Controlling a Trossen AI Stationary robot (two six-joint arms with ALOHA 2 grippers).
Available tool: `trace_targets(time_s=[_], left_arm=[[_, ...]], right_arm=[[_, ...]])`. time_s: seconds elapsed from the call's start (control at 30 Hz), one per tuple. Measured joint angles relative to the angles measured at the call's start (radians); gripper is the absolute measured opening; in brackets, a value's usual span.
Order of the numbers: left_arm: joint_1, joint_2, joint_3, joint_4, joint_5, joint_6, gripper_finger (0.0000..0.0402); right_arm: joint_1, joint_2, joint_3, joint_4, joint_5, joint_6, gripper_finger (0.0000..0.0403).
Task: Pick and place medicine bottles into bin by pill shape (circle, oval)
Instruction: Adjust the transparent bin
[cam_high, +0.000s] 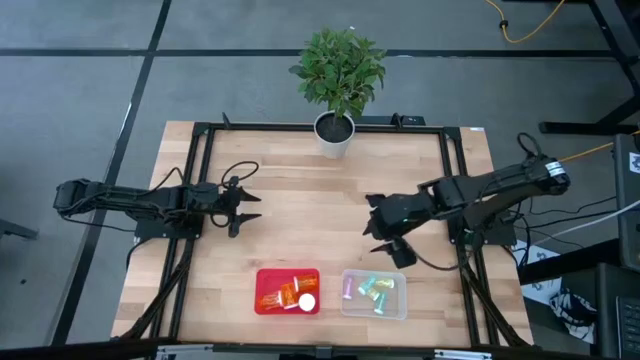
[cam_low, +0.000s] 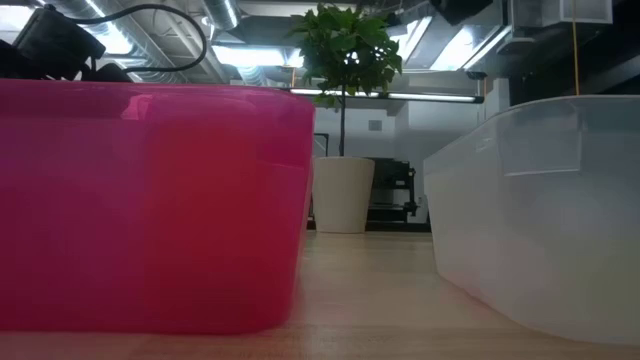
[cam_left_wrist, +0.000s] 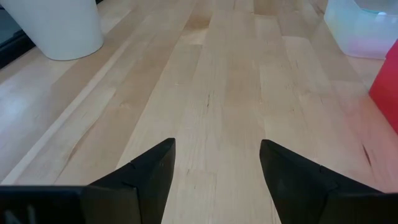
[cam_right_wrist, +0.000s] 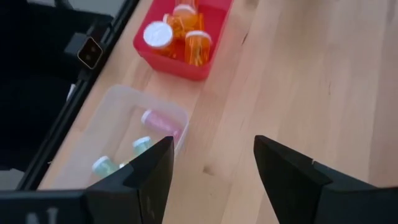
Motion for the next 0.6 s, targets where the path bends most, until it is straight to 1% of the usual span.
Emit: trace_targets(time_s=[0.13,0.37,0.6], left_arm=[[0.0,0.0,0.0,0.0,0.0,0.0,0.0228],[0.0,0.0,0.0,0.0,0.0,0.0,0.0228],[0.0,0.0,0.0,0.0,0.0,0.0,0.0228]], right_arm=[[0.0,-0.139,-0.133,0.115,0.0,0.002,0.0225],[0.0,-0.396,-0.459,0.365,0.001,0.068,0.0225],[0.0,-0.573,-0.761,0.642,0.001,0.105,0.0225]])
